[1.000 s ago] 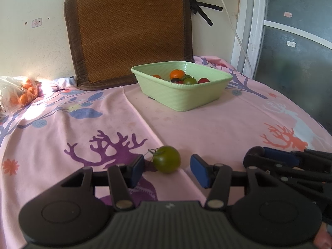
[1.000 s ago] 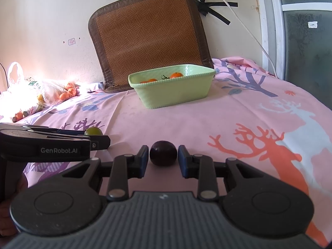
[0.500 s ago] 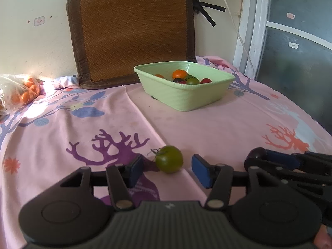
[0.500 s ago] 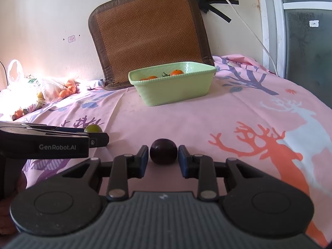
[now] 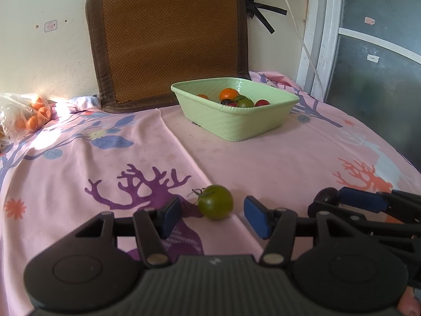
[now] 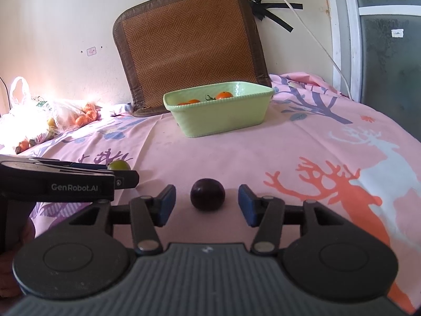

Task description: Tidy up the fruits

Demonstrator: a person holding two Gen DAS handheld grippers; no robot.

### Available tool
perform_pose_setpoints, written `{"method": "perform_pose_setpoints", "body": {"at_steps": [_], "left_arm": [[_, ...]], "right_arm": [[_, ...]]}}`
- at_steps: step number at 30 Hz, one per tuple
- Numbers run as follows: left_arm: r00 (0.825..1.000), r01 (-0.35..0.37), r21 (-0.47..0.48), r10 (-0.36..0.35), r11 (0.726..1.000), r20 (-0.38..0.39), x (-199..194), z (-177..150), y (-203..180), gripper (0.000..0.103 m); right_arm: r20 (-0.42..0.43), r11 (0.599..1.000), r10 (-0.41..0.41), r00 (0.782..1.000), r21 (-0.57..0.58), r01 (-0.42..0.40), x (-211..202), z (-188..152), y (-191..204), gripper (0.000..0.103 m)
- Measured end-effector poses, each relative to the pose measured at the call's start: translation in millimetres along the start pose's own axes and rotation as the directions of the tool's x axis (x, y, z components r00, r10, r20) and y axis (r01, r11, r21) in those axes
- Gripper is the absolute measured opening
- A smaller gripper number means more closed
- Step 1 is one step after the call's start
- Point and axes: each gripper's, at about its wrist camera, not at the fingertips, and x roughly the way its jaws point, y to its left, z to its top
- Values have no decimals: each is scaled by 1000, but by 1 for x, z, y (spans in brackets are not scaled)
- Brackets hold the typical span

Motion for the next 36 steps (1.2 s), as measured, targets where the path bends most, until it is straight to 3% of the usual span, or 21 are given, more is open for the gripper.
{"method": "perform_pose_setpoints", "body": {"at_steps": [36], "left_arm": [[1000,7,-8,-7,1000,1,-1,-1,-1,55]], "right_arm": [[-18,1000,-5,1000,-23,4,2,1,3,55]]}}
